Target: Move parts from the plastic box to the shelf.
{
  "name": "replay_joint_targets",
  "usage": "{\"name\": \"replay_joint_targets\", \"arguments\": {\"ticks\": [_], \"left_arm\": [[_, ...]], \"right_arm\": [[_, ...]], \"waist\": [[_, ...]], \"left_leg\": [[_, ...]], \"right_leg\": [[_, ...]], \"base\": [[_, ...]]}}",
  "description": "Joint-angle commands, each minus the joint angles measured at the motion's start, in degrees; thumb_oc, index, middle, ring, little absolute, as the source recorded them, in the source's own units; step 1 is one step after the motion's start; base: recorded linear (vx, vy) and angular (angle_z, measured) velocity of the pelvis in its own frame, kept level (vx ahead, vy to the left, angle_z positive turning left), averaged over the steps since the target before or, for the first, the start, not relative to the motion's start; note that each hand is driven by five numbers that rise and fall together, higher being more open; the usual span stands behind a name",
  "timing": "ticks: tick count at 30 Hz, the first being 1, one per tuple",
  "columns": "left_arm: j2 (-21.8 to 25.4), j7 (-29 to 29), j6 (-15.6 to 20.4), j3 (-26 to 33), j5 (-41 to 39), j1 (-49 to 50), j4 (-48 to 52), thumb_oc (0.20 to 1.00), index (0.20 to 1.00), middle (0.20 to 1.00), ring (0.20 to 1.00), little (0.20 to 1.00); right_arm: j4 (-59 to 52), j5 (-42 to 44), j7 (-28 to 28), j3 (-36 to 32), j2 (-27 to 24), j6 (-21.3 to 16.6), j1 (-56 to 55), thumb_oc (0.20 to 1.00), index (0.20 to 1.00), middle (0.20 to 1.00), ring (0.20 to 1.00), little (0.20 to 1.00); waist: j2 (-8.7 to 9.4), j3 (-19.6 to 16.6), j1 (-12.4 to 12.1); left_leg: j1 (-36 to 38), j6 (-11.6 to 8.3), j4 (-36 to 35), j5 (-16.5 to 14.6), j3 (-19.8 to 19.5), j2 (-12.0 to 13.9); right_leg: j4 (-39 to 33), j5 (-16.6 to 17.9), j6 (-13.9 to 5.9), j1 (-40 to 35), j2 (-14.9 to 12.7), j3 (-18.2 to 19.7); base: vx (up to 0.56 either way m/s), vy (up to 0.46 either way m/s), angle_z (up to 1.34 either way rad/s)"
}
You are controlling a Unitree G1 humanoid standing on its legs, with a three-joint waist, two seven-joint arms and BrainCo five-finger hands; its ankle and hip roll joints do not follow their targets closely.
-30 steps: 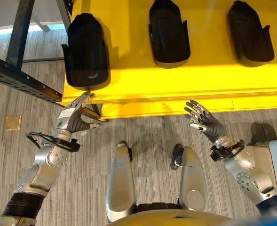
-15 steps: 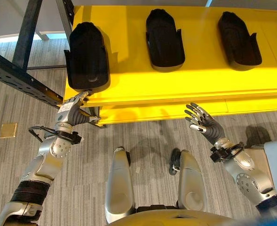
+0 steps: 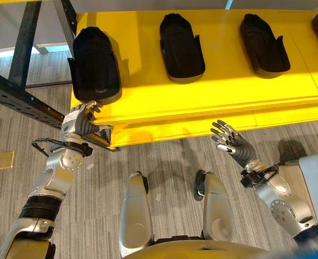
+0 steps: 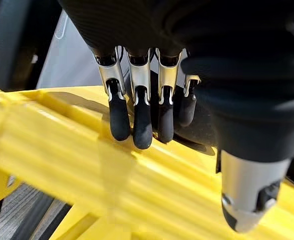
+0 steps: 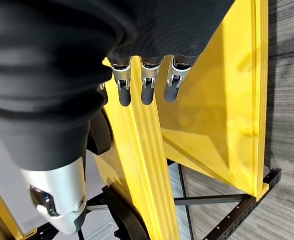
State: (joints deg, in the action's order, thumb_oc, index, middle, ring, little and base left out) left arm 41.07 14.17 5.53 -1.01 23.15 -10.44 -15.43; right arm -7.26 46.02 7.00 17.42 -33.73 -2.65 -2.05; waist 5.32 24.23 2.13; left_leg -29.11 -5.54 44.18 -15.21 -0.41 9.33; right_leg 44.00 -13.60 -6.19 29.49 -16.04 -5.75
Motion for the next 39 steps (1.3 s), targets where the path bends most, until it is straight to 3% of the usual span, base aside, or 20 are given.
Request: {"name": "replay_joint_targets", "arguments": {"ticks": [1, 39], "left_arm": [[-0.48, -0.18, -1.76, -2.13, -0.69, 1.65, -5.35, 1.0, 1.0, 1.0, 1.0, 1.0], [3.72, 1.02, -3.52, 0.95, -3.45, -4.09, -7.62, 1.0, 1.0, 1.0, 1.0, 1.0]], "right_arm": [[-0.62, 1.68, 0.78, 0.09, 1.91, -1.56, 1.1, 1.0, 1.0, 1.0, 1.0, 1.0], [-0.24, 1.78, 2.26, -0.37, 1.21, 0.12, -0.71, 1.0, 1.0, 1.0, 1.0, 1.0]], "waist": [[-0.1, -1.42, -0.16], [-0.13, -2.15, 0.72]], "left_leg": [[-0.54, 0.77, -5.08, 5.55, 1.73, 1.33], [-0.61, 0.51, -4.47, 5.38, 2.23, 1.57]], "right_leg": [[-2.7, 1.75, -1.51, -1.79, -1.46, 2.85], [-2.24, 1.73, -1.72, -1.12, -0.99, 3.71]], "base": [[0.0, 0.0, 0.0], [0.0, 0.001, -0.01]]}}
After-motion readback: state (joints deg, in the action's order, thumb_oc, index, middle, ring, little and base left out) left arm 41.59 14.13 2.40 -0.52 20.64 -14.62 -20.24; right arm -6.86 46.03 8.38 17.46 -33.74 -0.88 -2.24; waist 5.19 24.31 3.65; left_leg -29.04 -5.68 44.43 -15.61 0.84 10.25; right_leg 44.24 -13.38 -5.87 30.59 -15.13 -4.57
